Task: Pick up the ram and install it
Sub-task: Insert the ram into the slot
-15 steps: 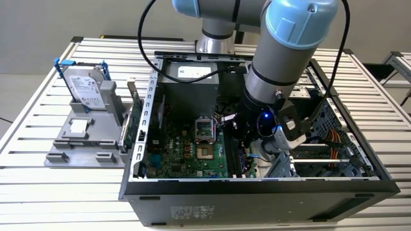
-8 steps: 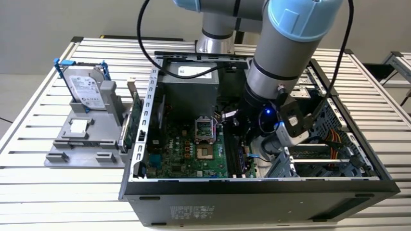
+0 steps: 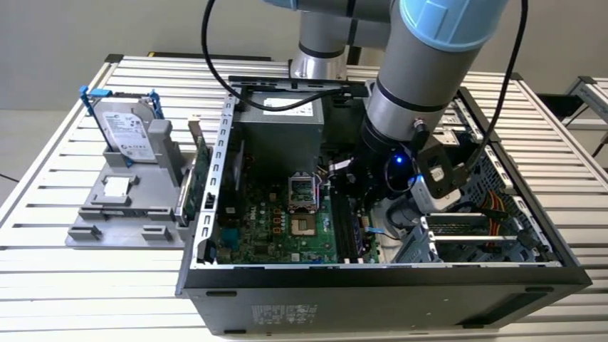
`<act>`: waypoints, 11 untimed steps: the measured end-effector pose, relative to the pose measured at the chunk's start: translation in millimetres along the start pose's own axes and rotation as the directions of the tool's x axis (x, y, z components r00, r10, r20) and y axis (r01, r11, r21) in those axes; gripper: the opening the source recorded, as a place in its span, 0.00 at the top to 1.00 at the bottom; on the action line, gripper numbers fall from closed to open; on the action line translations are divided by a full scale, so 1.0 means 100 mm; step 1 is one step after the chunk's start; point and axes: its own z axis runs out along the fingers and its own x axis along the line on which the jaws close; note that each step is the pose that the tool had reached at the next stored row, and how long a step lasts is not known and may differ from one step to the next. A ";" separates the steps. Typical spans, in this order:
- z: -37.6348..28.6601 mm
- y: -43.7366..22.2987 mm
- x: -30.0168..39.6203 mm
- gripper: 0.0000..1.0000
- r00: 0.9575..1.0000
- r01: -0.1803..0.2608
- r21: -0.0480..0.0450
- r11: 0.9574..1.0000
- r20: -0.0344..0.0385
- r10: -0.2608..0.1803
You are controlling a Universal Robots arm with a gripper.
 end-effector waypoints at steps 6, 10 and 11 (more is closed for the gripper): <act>-0.001 -0.002 0.000 1.00 1.000 0.000 0.000 1.000 0.000 0.000; -0.001 -0.003 0.000 1.00 1.000 0.000 0.000 1.000 0.000 0.000; -0.001 -0.003 0.000 1.00 1.000 0.000 0.000 1.000 0.000 0.000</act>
